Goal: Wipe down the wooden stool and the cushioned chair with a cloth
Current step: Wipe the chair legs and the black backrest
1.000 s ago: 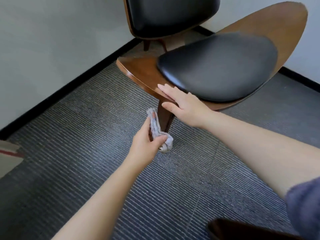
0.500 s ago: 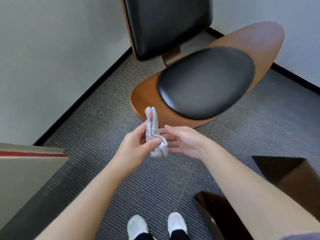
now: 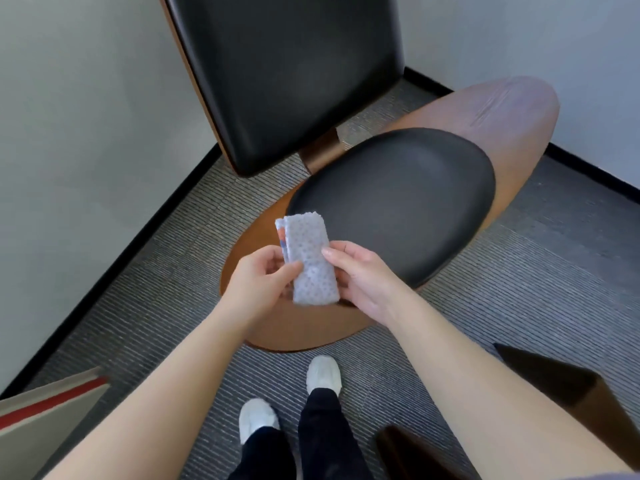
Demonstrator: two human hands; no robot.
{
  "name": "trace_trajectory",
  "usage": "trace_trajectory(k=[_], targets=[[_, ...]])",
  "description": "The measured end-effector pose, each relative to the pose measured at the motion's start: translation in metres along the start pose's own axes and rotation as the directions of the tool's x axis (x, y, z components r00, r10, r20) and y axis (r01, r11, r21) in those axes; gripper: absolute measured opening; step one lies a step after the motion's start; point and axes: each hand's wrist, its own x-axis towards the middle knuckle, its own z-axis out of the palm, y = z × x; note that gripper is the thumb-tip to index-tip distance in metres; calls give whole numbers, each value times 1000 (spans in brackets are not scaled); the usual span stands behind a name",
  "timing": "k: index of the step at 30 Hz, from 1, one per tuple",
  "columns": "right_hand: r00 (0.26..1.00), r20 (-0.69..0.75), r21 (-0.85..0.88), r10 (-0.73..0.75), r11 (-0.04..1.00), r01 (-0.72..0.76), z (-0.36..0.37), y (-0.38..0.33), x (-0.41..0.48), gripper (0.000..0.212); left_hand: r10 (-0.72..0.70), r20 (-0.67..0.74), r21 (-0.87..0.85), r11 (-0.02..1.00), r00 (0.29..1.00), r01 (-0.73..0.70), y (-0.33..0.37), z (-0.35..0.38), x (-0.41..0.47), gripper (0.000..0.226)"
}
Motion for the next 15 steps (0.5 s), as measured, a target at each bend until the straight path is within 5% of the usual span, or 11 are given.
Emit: trace_trajectory(k=[4, 10, 15], targets=[[1000, -7, 128, 27, 991, -25, -5, -26, 34, 26, 2, 24, 49, 999, 1000, -3, 11, 0, 61, 5], [957, -289, 107, 32, 994, -1, -36, -46, 115, 20, -54, 125, 133, 990, 991, 37, 3, 22, 170, 7], [891, -450, 47, 65, 998, -49, -78, -47, 199, 28, -16, 112, 439, 898, 994, -35, -30, 32, 253, 40]])
